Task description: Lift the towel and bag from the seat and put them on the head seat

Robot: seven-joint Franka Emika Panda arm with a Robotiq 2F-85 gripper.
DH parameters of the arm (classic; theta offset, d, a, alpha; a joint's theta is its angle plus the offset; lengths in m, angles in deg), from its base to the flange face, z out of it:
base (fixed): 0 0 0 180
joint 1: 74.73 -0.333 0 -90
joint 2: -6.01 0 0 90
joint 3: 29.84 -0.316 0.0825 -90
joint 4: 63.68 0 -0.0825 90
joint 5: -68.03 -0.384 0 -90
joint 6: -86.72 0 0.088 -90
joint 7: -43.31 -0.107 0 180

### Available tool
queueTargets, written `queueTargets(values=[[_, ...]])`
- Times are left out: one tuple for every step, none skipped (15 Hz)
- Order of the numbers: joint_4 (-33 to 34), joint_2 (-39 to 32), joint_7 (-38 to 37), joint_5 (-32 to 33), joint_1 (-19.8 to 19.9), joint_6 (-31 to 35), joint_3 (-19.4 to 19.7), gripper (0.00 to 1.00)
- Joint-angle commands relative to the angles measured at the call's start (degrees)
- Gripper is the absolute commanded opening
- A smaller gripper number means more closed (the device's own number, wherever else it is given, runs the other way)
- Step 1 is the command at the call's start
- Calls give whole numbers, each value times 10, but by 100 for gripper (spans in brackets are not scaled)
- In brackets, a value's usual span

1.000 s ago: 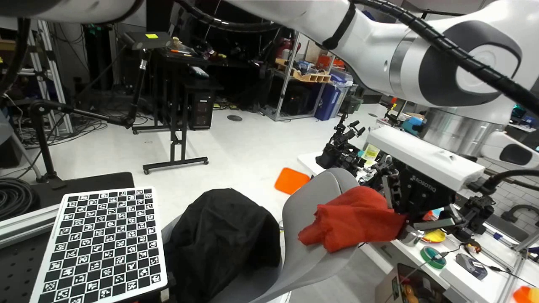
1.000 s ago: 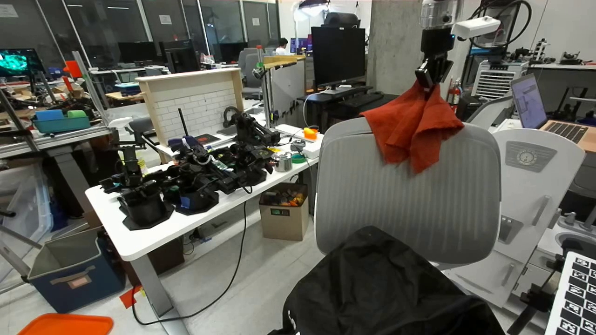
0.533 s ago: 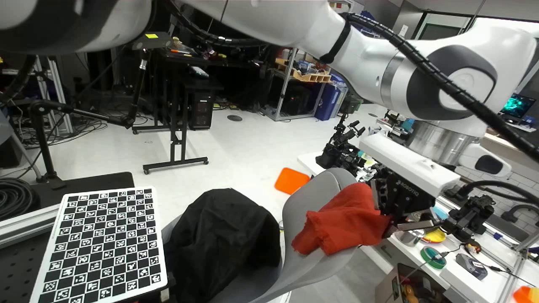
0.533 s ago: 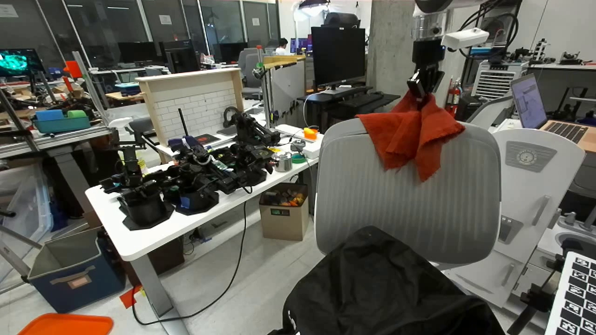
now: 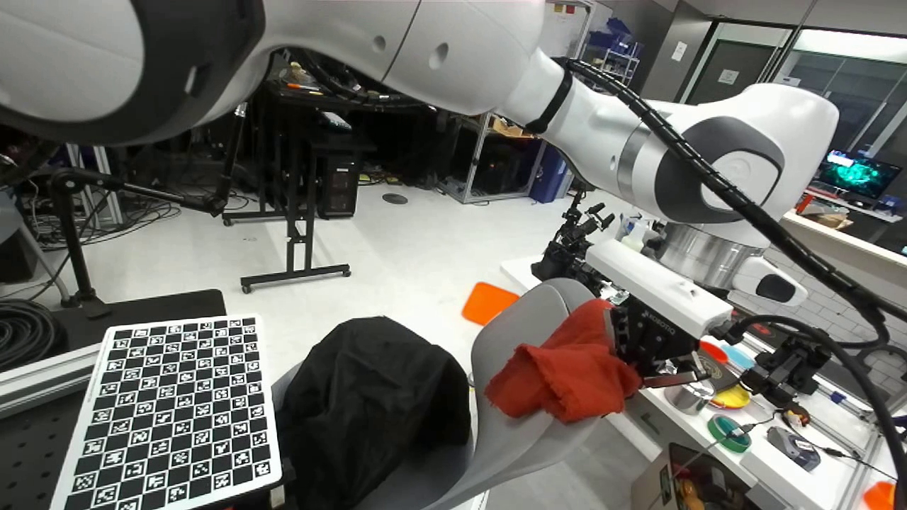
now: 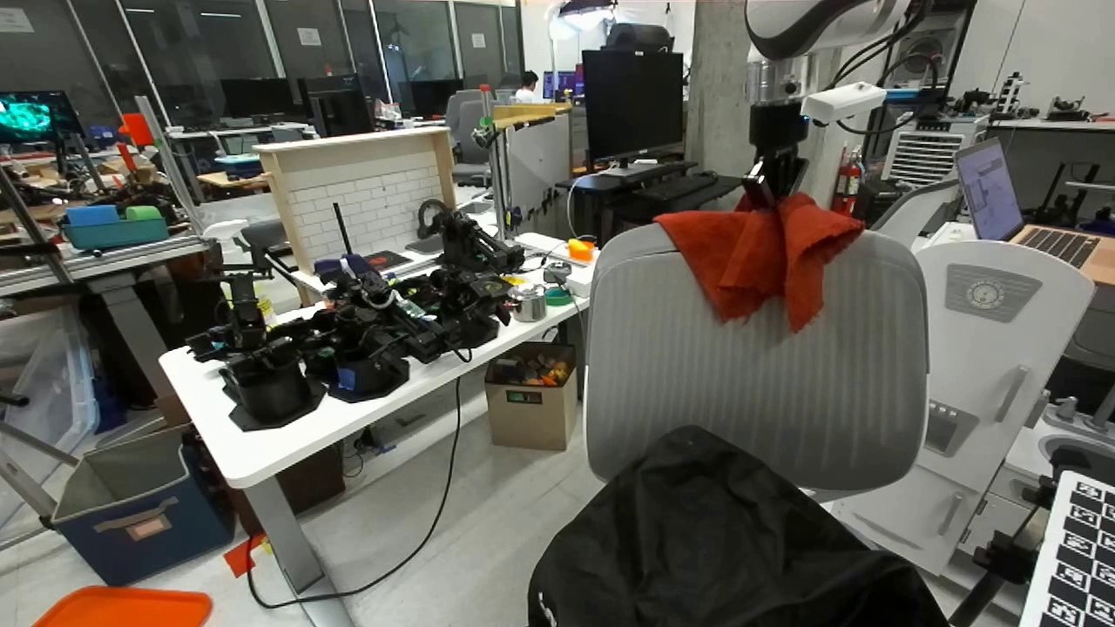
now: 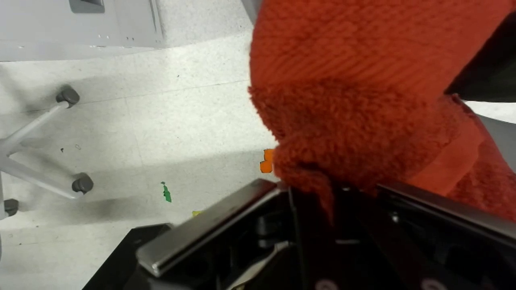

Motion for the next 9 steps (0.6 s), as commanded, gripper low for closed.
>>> queueTargets(values=[[48,-35,4,-1,-4,-29,-4,1],[54,-41,5,-1,-6,-32,-4,1],[60,-48,5,-1,-8,-34,-4,1],[64,-52,4,-1,-9,-36,-4,1],[71,-58,2,-1,-11,-40,-4,30],[73,-61,3,0,-13,-43,-4,31],[77,-65,3,0,-14,-46,-3,38],[79,-65,4,1,-14,-46,-3,44],[85,-64,5,1,-15,-51,-3,50]])
